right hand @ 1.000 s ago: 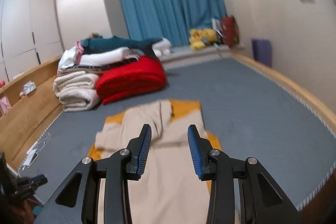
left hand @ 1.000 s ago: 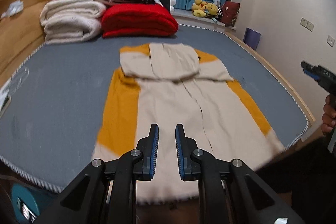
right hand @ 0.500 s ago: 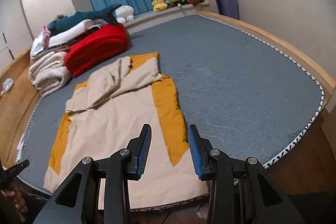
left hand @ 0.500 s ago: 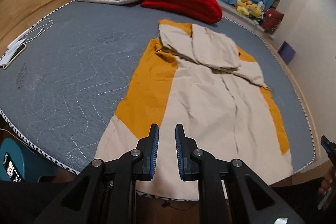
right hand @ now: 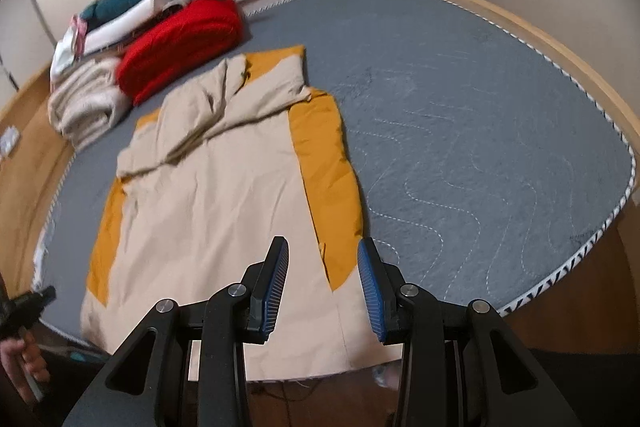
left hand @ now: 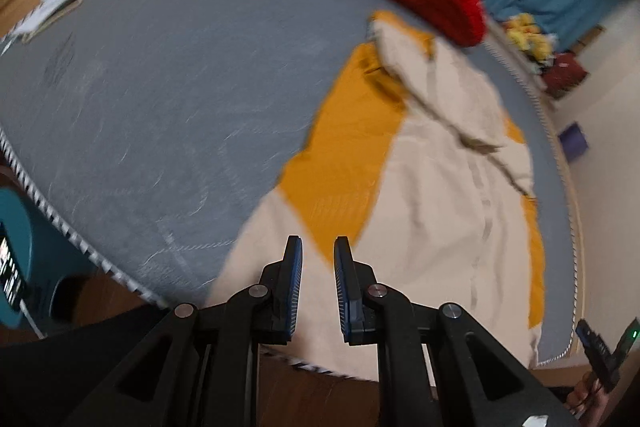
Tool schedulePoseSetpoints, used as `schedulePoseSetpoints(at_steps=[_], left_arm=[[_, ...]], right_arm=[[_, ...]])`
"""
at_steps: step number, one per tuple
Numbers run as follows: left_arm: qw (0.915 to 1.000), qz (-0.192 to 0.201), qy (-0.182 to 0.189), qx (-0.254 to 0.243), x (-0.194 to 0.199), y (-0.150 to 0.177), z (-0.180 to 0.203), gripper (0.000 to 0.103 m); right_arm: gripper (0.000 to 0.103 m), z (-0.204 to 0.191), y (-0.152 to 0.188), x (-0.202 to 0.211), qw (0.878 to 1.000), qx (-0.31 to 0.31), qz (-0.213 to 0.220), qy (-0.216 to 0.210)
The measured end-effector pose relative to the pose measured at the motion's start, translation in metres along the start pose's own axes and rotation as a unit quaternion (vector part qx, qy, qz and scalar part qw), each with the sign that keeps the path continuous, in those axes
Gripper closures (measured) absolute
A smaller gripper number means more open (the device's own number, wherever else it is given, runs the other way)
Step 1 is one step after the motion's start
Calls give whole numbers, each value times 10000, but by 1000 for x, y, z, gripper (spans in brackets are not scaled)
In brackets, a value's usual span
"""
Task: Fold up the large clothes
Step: 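Move both tools down to the jacket hem, then close both tools on the beige jacket hem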
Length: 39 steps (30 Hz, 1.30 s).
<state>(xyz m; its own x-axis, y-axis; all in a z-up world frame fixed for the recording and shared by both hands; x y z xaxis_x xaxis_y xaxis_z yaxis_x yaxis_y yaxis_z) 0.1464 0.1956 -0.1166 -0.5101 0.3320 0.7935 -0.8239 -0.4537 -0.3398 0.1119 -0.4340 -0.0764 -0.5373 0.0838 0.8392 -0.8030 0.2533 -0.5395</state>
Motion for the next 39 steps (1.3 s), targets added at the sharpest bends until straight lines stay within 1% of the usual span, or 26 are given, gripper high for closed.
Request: schedulePoseSetpoints(at_steps=[2,3,4,5,6,7,8,9,11,13,18,21,22,23,24,25,26,27,28,29,30,31,32,33,36,39], left_arm=[[9992,-275,-72,277,-14,3,-12,88],[9987,-376,-118,328,-22,4,-16,88],[9982,-478,-249,262,-31,4,-19,85],[9979,-528,-340,189,-35,4,-20,79],[9969,-573,-528,56,-42,2,-23,75],[9957,-567,-735,-41,-47,-1,-27,69],[9947,-562,-854,-51,-50,-3,-31,66],[9941,-581,-913,2,-54,-4,-37,65],[9938,-691,-839,213,-62,-4,-45,63],[9925,-910,-756,310,-72,0,-50,63],[9903,-1022,-939,49,-84,4,-52,63],[9906,-965,-970,-97,-86,4,-49,65],[9904,-971,-966,-174,-86,5,-47,70],[9907,-999,-903,-205,-85,7,-45,82],[9914,-1036,-784,-171,-85,5,-43,87],[9926,-1059,-581,-103,-82,7,-41,90],[9933,-1051,-470,-84,-80,8,-39,90],[9940,-1058,-274,-73,-76,10,-36,90],[9932,-1153,-89,-94,-75,15,-32,90],[9923,-1234,-53,-135,-75,18,-30,90],[9910,-1305,-154,-263,-77,22,-30,90],[9904,-1282,-359,-359,-78,23,-32,90],[9904,-1267,-441,-335,-79,22,-34,90],[9908,-1241,-505,-195,-79,21,-40,90],[9919,-1165,-489,155,-76,19,-50,89],[9909,-1220,-562,-71,-77,22,-45,89]], right_arm=[[65,2,7,-18,9998,2,-178,44],[65,5,11,-29,9995,-60,-310,47],[65,8,14,-39,9991,-137,-410,36],[65,13,18,-52,9983,-233,-536,51],[65,16,21,-63,9968,-267,-743,146],[65,19,22,-74,9947,-366,-953,139],[65,19,22,-81,9939,-414,-1022,11],[65,20,25,-90,9928,-387,-1129,33],[65,23,33,-104,9901,-341,-1347,187],[65,24,40,-115,9870,-391,-1545,193],[65,26,47,-126,9840,-301,-1699,444],[65,28,50,-128,9823,-363,-1776,480],[65,28,49,-130,9821,-332,-1783,504],[65,25,49,-130,9820,-288,-1785,542],[65,24,49,-130,9821,-236,-1773,583],[65,23,48,-131,9822,-218,-1768,592],[65,22,48,-129,9823,-235,-1773,559],[65,21,48,-128,9823,-287,-1788,474],[65,21,48,-126,9823,-334,-1795,418],[65,21,49,-125,9823,-393,-1794,367],[65,23,49,-123,9821,-461,-1794,347],[65,25,50,-122,9816,-495,-1804,378],[65,27,52,-123,9806,-531,-1837,436],[65,30,54,-123,9794,-567,-1879,470],[65,29,55,-122,9792,-593,-1883,457],[65,26,56,-123,9800,-457,-1876,481]])
Point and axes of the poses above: each gripper's, at about its wrist camera, not at the fingertips, and x roughly against the way its jaws point, z to its right, y to its underside, the point moved 6 cm from there along -x, roughly the way its jaws point, and after that the axes turned 10 degrees about y, right-handed, at the moved point
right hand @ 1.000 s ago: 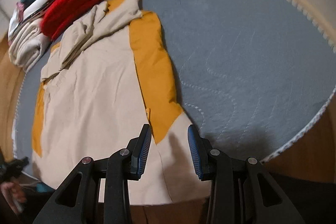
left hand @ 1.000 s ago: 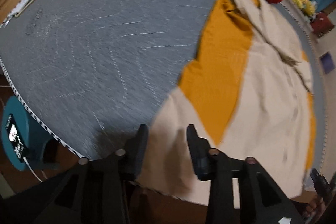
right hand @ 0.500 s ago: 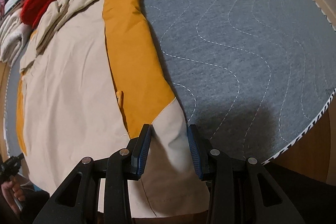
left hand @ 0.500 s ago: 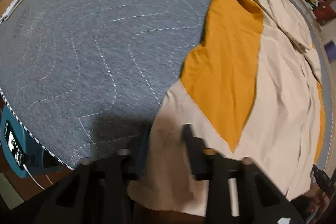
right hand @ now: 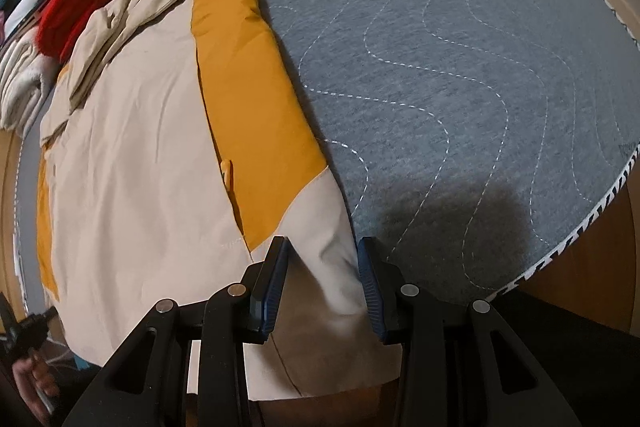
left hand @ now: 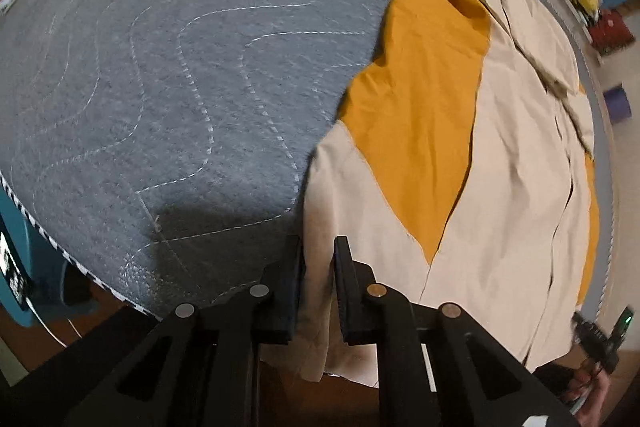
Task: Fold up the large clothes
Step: 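Close both tools on the beige jacket hem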
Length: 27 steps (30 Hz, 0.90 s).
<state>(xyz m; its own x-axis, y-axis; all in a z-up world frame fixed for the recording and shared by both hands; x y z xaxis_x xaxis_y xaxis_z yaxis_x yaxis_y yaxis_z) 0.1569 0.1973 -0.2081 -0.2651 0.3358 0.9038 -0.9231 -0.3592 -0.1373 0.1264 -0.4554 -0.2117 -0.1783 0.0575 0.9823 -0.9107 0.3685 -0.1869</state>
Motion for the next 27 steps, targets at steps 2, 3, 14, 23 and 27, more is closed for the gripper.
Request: schedulePoseSetpoints(at_steps=[2,3,14,23,27], left_arm=[[9997,10,-94,-208,1,3,7,93],[9995,54,-125,-296,3,3,12,96],[9993,87,145,-337,20,7,19,98],[9999,31,-47,89,5,7,8,90],[9999,41,-111,29,4,8,9,90]], right_arm=[[65,-1,0,0,10000,59,14,9],[65,-1,0,0,10000,56,29,-2],[93,-4,-4,30,9932,-314,255,-1088],[80,-8,2,6,9997,-74,-14,-247],[75,-9,2,6,9999,142,65,6]])
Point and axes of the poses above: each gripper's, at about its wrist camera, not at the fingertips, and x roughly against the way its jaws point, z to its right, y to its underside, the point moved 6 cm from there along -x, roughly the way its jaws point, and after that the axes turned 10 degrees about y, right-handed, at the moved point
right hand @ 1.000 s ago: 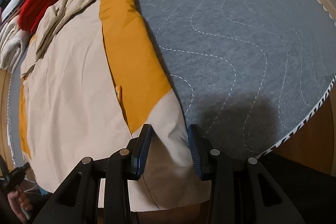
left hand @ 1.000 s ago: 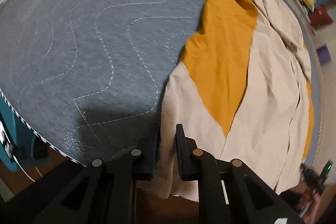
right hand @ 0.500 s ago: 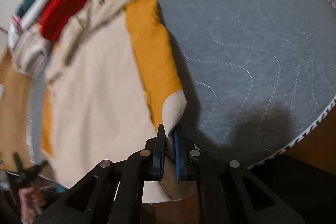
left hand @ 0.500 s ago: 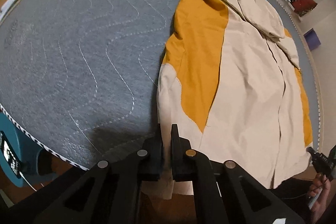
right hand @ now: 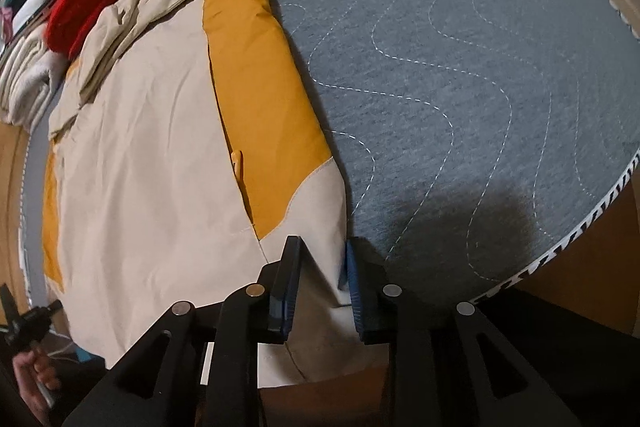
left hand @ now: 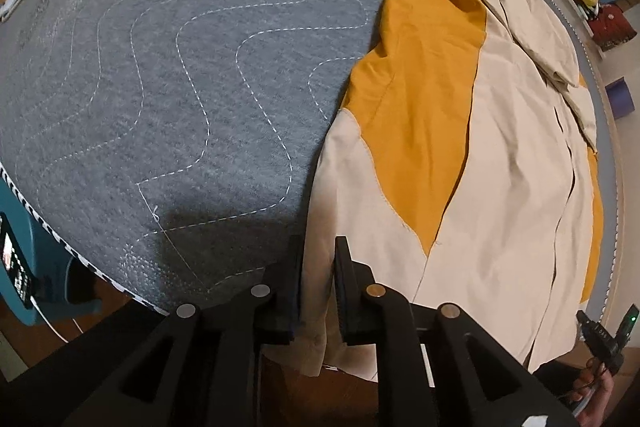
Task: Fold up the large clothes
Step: 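Close both tools on the beige jacket hem, then lift the hem with both tools and fold it toward the hood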
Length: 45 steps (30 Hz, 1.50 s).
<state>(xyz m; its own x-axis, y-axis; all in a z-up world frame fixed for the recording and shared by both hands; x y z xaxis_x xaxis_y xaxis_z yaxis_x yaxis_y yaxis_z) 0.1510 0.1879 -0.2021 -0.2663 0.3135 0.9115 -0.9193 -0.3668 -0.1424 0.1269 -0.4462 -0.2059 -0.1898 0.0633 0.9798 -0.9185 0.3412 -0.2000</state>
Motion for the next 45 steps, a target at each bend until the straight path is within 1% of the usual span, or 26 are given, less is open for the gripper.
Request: schedulePoseSetpoints(at_steps=[1,3,4,7,14,15,16,17,18,19,21,24,26,29,31,35,38,41,43,45], left_arm=[[10000,8,-16,-34,0,0,1,90],[10000,10,-50,-79,-1,1,4,90],[9999,7,-54,-85,-1,1,3,90],[10000,-1,-54,-69,-3,-1,4,90],[9995,-28,-186,-254,-9,-1,13,90],[9993,-45,-204,-314,-9,0,15,90],[9989,-47,-228,-396,-9,0,18,91],[9987,-38,-241,-447,-9,0,19,94],[9982,2,-264,-534,-7,0,23,95],[9978,66,-257,-609,-4,1,27,97],[9970,170,-149,-746,5,2,37,99],[9939,267,140,-1064,25,7,60,100],[9879,393,244,-1477,47,8,83,100],[9831,521,430,-1701,77,7,98,101],[9811,605,657,-1719,102,4,103,101],[9745,763,1078,-1814,145,2,105,101],[9696,771,1453,-1813,172,8,106,102],[9656,726,1648,-1878,194,22,103,102],[9634,693,1774,-1886,211,33,95,102],[9625,667,1823,-1893,224,43,86,102]], right_arm=[[73,3,-2,0,10000,48,18,69],[65,1,-2,1,9995,189,74,262],[63,0,-2,1,9991,235,92,338],[54,3,-2,-1,9987,293,64,402],[53,-8,0,-7,9969,573,89,539],[54,-12,0,-7,9965,627,106,535],[62,-14,1,-7,9965,658,111,493],[69,-17,2,-6,9968,679,115,404],[87,-20,2,-3,9972,698,145,232],[92,-23,1,-1,9974,690,184,133],[96,-25,-2,12,9972,650,365,-59],[98,-25,-4,38,9957,561,624,-380],[98,-24,-5,57,9939,582,776,-533],[99,-16,-10,93,9897,535,1004,-865],[99,-7,-13,114,9872,455,1097,-1066],[99,8,-17,162,9816,465,1366,-1251],[100,20,-18,203,9762,553,1620,-1330],[100,29,-15,234,9719,657,1755,-1424],[100,43,-7,251,9716,655,1792,-1397],[101,58,4,266,9715,601,1802,-1417]])
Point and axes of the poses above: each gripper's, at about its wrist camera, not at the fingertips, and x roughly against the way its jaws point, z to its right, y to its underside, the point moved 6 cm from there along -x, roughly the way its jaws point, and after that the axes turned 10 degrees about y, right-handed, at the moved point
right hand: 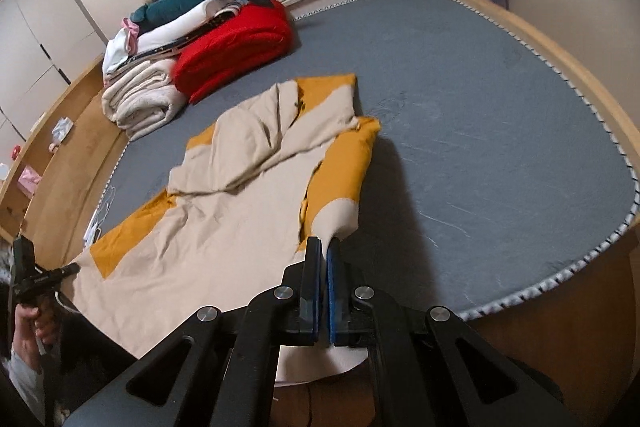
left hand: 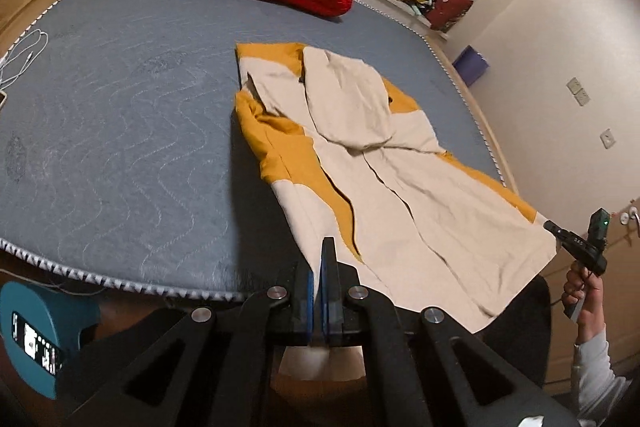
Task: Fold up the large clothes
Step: 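Lift the hem with both tools and fold it toward the hood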
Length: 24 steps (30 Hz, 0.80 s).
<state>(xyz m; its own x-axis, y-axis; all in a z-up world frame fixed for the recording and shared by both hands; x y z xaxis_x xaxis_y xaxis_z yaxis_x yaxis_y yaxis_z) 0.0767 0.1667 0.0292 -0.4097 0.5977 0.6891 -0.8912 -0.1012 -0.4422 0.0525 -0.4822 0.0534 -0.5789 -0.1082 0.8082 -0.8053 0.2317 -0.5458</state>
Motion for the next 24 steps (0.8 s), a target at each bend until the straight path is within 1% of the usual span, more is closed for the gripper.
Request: schedulePoseSetpoints(at_steps=[2,6,9,12,14,15,16,17,18,20,21,22,24], left_arm=[[10000,-27,47,21,12,5,3,102],[9999,-26,93,-41,39,17,14,102],[9999,39,77,-94,48,15,20,102],[9998,117,92,-150,39,4,21,102],[9998,179,16,-126,24,-11,14,102],[9998,208,11,-52,11,-24,7,102],[9997,234,-61,21,-4,-37,-3,102],[9996,248,-158,21,-11,-44,-9,101],[9990,280,-347,22,-30,-59,-24,101],[9987,320,-255,306,-54,-74,-41,101],[9983,329,-226,428,-72,-86,-52,101],[9979,300,-313,487,-91,-98,-63,101],[9973,195,-409,585,-120,-116,-78,101]], right_arm=[[101,8,9,25,10000,-63,44,-18],[101,12,23,73,9997,-71,228,-77],[101,3,26,97,9991,29,413,-25],[101,-6,14,96,9982,189,570,6],[101,-8,-2,81,9979,199,618,-2],[101,-7,-16,66,9979,163,627,-15],[101,-6,-25,54,9979,152,633,-2],[101,-4,-35,37,9979,152,633,32],[101,-2,-50,11,9979,147,627,109],[101,2,-67,-30,9979,151,593,217],[101,2,-80,-58,9974,255,569,371],[101,2,-87,-76,9967,341,557,479],[101,0,-107,-120,9968,378,434,554]])
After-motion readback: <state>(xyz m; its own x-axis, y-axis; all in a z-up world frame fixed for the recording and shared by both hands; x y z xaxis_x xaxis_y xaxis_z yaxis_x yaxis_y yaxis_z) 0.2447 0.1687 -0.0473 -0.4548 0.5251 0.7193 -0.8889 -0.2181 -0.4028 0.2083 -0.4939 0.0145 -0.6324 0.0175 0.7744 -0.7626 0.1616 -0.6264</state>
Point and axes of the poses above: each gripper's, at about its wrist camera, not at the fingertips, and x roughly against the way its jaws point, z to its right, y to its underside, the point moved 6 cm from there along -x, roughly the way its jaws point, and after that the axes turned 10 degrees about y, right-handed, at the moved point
